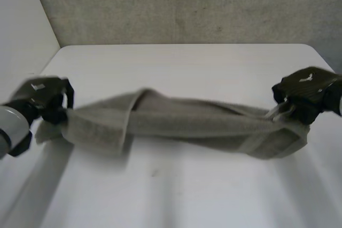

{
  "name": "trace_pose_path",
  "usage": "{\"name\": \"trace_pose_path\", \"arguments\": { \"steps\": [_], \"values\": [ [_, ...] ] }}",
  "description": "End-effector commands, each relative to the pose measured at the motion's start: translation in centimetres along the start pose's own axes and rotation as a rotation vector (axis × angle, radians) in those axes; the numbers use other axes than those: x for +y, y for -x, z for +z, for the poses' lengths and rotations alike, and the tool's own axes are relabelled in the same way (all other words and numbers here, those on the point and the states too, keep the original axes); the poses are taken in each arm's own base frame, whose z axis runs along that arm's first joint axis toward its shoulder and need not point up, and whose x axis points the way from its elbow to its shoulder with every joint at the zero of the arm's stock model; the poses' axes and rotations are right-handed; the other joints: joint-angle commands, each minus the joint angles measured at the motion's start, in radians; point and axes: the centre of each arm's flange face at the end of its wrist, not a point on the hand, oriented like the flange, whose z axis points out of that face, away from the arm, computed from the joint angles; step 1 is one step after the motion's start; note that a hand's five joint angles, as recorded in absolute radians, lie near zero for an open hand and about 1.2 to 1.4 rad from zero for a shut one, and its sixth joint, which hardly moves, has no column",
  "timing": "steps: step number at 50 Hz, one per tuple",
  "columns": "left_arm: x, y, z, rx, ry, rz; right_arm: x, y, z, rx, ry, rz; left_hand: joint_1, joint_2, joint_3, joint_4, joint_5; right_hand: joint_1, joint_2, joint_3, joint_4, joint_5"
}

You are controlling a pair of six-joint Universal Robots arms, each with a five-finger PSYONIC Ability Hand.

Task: Fold the towel.

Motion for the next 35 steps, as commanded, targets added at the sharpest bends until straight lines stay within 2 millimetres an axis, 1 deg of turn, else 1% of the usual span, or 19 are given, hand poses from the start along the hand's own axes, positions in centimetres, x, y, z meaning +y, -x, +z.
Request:
{"name": "trace_pose_path", "arguments": {
  "steps": [1,6,8,9,10,11,12,13,14,16,17,19,20,21,24,30,32,33,35],
  "values": [
    [3.7,-2.2,4.0,0.109,0.137,-0.019,1.6,0.8,4.4,-0.074,0.049,0.023,0.212,0.180,0.181,0.178,0.209,0.068,0.074,0.061,0.061,0.059],
    [3.2,-2.8,6.4,0.131,0.106,-0.003,-0.2,1.6,7.2,-0.074,-0.025,-0.036,0.212,0.180,0.181,0.178,0.209,0.068,0.074,0.061,0.061,0.059],
    [1.1,-2.6,7.9,0.127,0.032,0.019,-2.2,0.7,8.6,-0.006,-0.096,-0.055,0.212,0.180,0.181,0.178,0.209,0.068,0.074,0.061,0.061,0.059],
    [1.1,-2.6,7.9,0.127,0.032,0.019,-2.2,0.7,8.6,-0.005,-0.096,-0.055,0.212,0.180,0.181,0.178,0.209,0.068,0.074,0.061,0.061,0.059],
    [-0.5,-2.7,8.5,0.128,-0.023,0.028,-3.7,0.0,9.1,0.042,-0.153,-0.064,0.212,0.180,0.181,0.178,0.209,0.068,0.074,0.061,0.061,0.059],
    [-0.5,-2.7,8.5,0.128,-0.024,0.028,-3.7,0.0,9.1,0.043,-0.153,-0.064,0.212,0.180,0.181,0.178,0.209,0.068,0.074,0.061,0.061,0.059],
    [-2.7,-2.7,9.0,0.125,-0.093,0.027,-5.7,-0.9,9.4,0.100,-0.231,-0.072,0.212,0.180,0.181,0.178,0.209,0.068,0.074,0.061,0.061,0.059],
    [-4.9,-2.3,9.4,0.114,-0.166,0.017,-8.1,-2.0,9.2,0.168,-0.332,-0.079,0.212,0.180,0.181,0.178,0.209,0.068,0.074,0.061,0.061,0.059],
    [-4.9,-2.3,9.4,0.114,-0.166,0.017,-8.1,-2.0,9.2,0.168,-0.333,-0.079,0.212,0.180,0.181,0.178,0.209,0.068,0.074,0.061,0.061,0.059],
    [-10.2,-1.0,9.5,0.058,-0.334,-0.035,-12.7,-4.9,7.8,0.311,-0.565,-0.058,0.212,0.180,0.181,0.178,0.209,0.068,0.074,0.061,0.061,0.059],
    [-10.2,-1.0,9.5,0.058,-0.334,-0.035,-12.7,-5.0,7.8,0.311,-0.566,-0.058,0.212,0.180,0.181,0.178,0.209,0.068,0.074,0.061,0.061,0.059],
    [-14.8,0.7,9.1,-0.025,-0.497,-0.116,-16.0,-7.5,5.9,0.409,-0.779,-0.005,0.212,0.180,0.181,0.178,0.209,0.068,0.074,0.061,0.061,0.059],
    [-14.9,0.7,9.1,-0.025,-0.498,-0.116,-16.0,-7.5,5.9,0.409,-0.780,-0.005,0.212,0.180,0.181,0.178,0.209,0.068,0.074,0.061,0.061,0.059],
    [-16.7,1.5,8.8,-0.058,-0.566,-0.155,-17.3,-8.1,4.7,0.431,-0.867,0.016,0.212,0.180,0.181,0.178,0.209,0.068,0.074,0.061,0.061,0.059],
    [-18.6,2.4,8.3,-0.091,-0.640,-0.205,-18.7,-8.8,3.1,0.448,-0.967,0.046,0.212,0.180,0.181,0.178,0.209,0.068,0.074,0.061,0.061,0.059],
    [-17.4,2.3,8.9,-0.085,-0.602,-0.227,-16.8,-7.7,4.3,0.379,-0.868,0.079,0.212,0.180,0.181,0.178,0.209,0.068,0.074,0.061,0.061,0.059],
    [-14.9,2.0,9.7,-0.084,-0.524,-0.235,-14.8,-6.1,5.7,0.291,-0.756,0.088,0.212,0.180,0.181,0.178,0.209,0.068,0.074,0.061,0.061,0.059],
    [-14.9,2.0,9.7,-0.084,-0.524,-0.235,-14.8,-6.1,5.7,0.291,-0.755,0.088,0.212,0.180,0.181,0.178,0.209,0.068,0.074,0.061,0.061,0.059],
    [-11.8,1.7,10.2,-0.084,-0.431,-0.246,-12.4,-4.1,7.2,0.195,-0.648,0.058,0.212,0.180,0.181,0.178,0.209,0.068,0.074,0.061,0.061,0.059]
  ]
}}
